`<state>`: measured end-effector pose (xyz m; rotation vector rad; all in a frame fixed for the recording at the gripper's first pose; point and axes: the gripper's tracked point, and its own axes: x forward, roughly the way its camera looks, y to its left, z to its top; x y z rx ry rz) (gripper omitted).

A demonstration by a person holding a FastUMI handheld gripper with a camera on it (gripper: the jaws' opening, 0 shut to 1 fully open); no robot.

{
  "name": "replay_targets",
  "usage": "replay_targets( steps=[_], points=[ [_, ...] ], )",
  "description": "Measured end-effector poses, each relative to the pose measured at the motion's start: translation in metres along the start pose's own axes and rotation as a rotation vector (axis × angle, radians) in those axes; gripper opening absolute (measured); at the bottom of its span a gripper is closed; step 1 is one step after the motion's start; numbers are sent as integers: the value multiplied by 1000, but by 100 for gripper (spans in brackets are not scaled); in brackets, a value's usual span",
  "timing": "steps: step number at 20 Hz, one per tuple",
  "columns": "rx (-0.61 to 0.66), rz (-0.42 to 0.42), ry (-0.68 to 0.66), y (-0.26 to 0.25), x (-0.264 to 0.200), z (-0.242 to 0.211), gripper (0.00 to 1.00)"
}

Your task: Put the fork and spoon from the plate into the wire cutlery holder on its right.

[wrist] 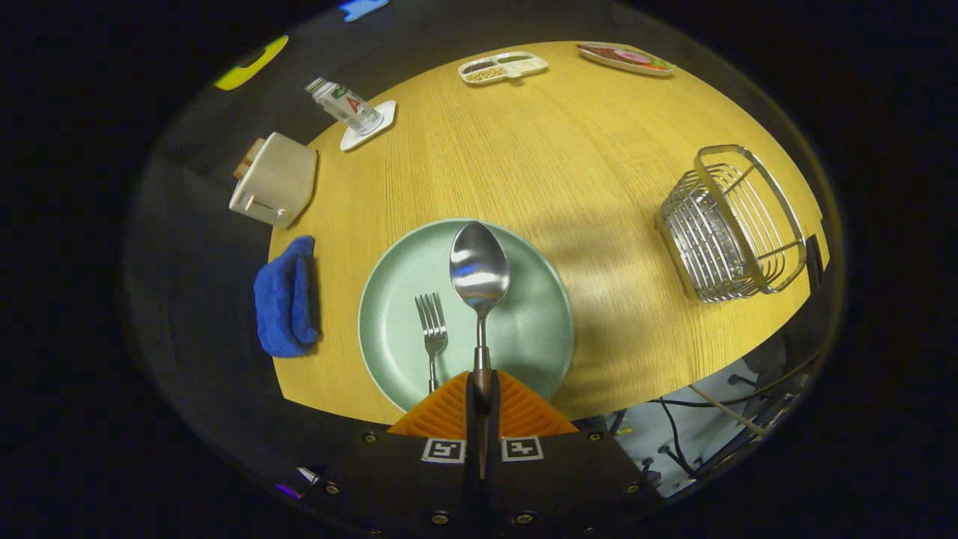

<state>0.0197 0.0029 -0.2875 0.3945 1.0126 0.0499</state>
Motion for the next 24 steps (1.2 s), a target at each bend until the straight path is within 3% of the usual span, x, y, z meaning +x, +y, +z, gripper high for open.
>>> replay_targets(
  steps=[4,13,20,24],
  points=[
    [107,32,-93,-12,-26,18,3],
    [356,-11,-286,-74,-82,51,3],
    [520,-39,-261,-102,-79,39,3],
    [535,-61,-232,-107,-74,36,3]
  ],
)
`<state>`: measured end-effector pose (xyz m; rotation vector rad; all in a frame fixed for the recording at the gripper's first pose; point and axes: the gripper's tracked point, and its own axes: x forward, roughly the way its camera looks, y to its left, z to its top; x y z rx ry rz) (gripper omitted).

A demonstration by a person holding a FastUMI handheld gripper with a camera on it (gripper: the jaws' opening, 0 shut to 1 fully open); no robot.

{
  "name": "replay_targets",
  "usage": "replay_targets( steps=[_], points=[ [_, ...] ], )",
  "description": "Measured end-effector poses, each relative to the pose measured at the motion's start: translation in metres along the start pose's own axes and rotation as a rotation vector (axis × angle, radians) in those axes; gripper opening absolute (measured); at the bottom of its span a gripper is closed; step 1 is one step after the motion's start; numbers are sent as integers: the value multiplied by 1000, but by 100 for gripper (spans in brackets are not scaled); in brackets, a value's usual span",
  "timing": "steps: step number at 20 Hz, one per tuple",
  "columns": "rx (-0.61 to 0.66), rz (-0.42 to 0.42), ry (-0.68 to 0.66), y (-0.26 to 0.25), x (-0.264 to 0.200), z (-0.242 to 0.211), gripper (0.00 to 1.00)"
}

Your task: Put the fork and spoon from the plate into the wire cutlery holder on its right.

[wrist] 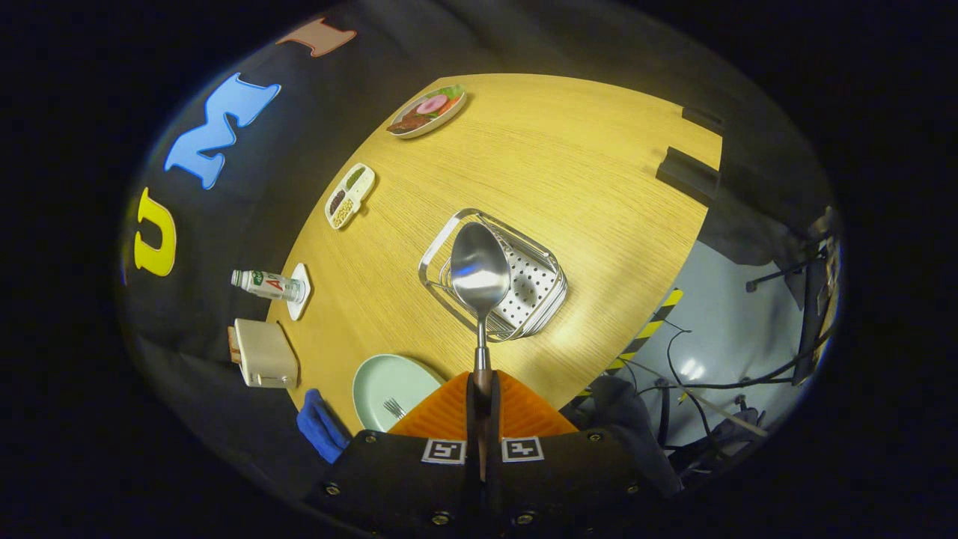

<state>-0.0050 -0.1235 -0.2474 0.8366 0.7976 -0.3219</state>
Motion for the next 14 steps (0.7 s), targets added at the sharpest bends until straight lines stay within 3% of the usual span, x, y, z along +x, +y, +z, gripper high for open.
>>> replay_targets(
  steps=[5,13,14],
  points=[
    [-66,-79,-2,-5,3,7,3],
    [-98,-97,-43,1,-4,21,7],
    [-94,-93,-56,3,-4,24,12]
  ],
)
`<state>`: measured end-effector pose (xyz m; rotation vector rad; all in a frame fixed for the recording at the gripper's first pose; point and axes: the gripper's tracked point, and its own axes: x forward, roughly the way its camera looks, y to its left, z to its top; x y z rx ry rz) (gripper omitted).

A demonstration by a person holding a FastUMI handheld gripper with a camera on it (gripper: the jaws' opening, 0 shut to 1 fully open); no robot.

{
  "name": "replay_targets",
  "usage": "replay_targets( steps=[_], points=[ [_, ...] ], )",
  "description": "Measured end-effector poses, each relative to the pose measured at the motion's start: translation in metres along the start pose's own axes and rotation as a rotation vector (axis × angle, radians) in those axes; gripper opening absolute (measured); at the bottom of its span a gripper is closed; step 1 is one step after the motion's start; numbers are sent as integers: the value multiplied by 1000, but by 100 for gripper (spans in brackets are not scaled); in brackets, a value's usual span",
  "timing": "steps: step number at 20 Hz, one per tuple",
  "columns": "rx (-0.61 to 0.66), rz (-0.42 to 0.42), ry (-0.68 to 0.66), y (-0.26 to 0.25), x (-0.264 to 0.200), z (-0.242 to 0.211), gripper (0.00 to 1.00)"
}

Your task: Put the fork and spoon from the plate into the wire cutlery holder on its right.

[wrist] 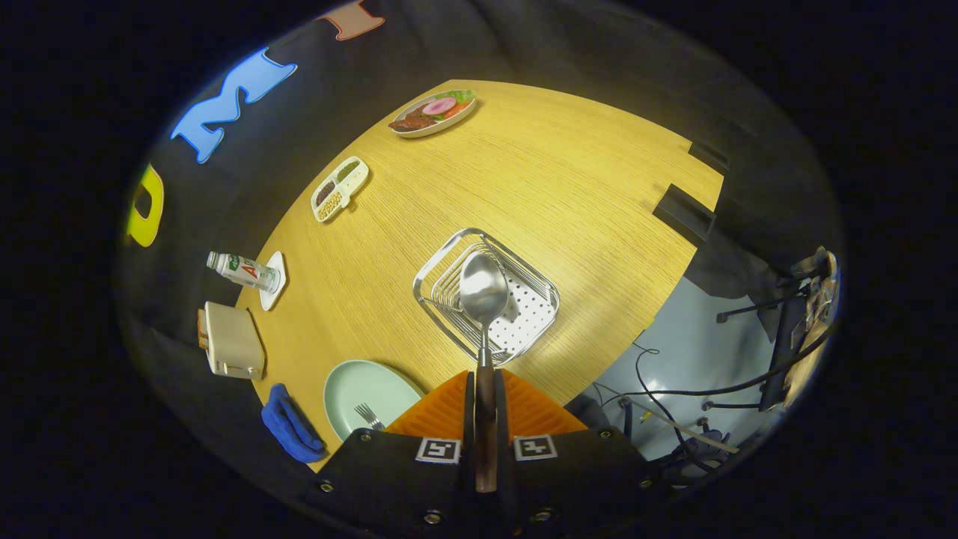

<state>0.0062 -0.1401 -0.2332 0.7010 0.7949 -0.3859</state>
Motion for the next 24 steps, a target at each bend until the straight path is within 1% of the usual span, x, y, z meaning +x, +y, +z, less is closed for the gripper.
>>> replay_targets(
  steps=[1,3,5,17,24],
  points=[
    [-7,-12,-13,-3,0,4,19],
    [-17,-24,-34,-6,-3,7,25],
    [-7,-8,-27,-1,-7,3,24],
    [-8,20,20,2,-5,-21,25],
    [-51,46,75,16,2,-42,24]
  ],
)
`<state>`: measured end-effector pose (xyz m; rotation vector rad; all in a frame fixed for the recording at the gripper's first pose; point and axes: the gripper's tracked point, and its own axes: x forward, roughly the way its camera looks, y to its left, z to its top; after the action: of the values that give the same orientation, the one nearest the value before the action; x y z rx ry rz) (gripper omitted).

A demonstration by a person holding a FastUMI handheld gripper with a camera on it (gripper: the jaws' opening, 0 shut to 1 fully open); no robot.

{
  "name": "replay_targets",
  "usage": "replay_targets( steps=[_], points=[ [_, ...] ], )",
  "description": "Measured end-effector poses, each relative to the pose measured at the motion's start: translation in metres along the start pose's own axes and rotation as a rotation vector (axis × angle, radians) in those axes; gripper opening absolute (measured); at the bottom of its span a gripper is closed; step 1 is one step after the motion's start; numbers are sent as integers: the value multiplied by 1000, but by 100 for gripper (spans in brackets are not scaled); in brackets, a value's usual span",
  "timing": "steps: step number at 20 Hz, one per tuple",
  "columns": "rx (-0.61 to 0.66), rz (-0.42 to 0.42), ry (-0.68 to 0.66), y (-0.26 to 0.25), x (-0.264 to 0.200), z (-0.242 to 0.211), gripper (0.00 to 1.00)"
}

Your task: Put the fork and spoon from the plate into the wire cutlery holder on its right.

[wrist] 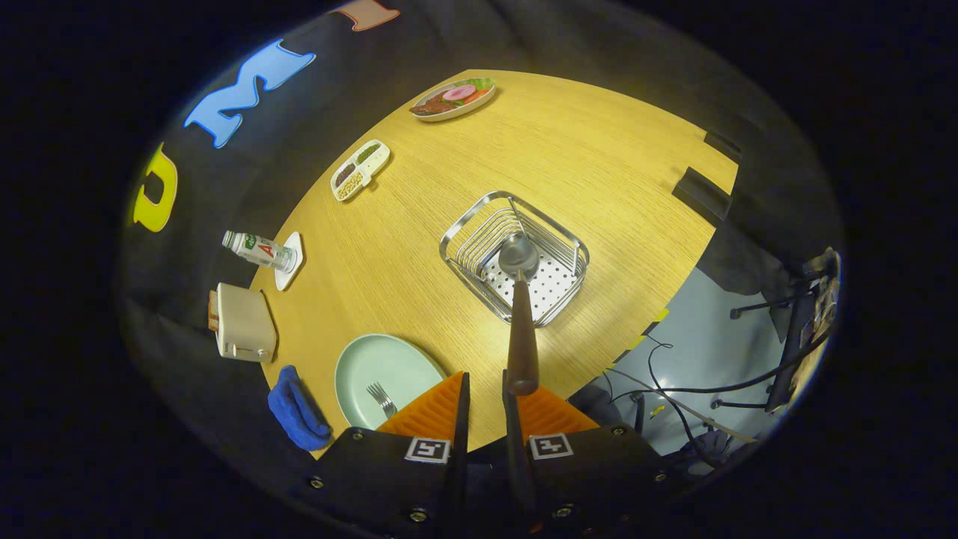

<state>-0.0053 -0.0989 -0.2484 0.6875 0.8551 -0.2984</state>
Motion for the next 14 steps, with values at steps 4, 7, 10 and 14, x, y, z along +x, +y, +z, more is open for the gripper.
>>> replay_targets(
  steps=[4,7,10,14],
  points=[
    [-58,21,36,17,6,-11,24],
    [-113,37,65,32,12,-20,24],
    [-177,56,97,48,19,-29,24],
    [-269,81,155,72,31,-49,25]
  ],
)
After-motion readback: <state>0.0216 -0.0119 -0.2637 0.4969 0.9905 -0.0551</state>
